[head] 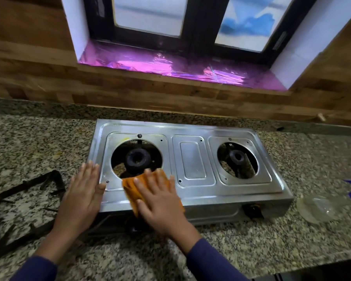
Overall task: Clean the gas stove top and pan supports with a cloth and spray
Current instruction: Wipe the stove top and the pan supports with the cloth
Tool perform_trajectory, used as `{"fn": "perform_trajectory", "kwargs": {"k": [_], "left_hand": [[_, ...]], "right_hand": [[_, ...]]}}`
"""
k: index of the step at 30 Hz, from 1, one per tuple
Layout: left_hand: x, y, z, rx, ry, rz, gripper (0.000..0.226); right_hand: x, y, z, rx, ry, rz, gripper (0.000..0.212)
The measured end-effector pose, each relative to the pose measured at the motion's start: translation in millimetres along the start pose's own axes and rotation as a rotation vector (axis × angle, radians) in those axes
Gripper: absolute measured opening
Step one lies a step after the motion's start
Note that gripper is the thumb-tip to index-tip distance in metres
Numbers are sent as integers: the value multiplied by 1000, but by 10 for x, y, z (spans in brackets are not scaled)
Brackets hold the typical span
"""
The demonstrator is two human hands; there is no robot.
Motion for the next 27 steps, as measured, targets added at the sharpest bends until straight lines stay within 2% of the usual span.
{"fn": "perform_trajectory", "kwargs": {"k": [6, 11, 16, 21, 24, 27], "left_hand": [[-36, -1, 17, 18, 19, 5, 80], [-42, -10, 47, 20, -1, 15, 77], [-65, -19, 47, 42, 76, 34, 80], [-148, -23, 57, 18, 209, 19, 82], [-153, -12, 59, -1, 182, 4, 82], [-121, -5, 53, 2, 150, 11, 82]], "right_hand": [[1088, 323, -224, -3, 70, 248, 67], [1188, 340, -251, 29, 52, 358, 76], [330, 135, -133, 75, 50, 273, 68], [-590, -253, 56, 84, -45, 59, 64], [-731, -294, 80, 93, -66, -14, 60], [-552, -140, 51, 127, -54, -99, 58]]}}
Point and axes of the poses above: each hand's wrist, its own y-axis away from the middle knuckle, its own z-axis out of the palm, x = y × z, the point moved 8 cm from there along -y, towards the middle knuckle, and after that the axes turned 6 degrees about y, right-handed, at the moved point
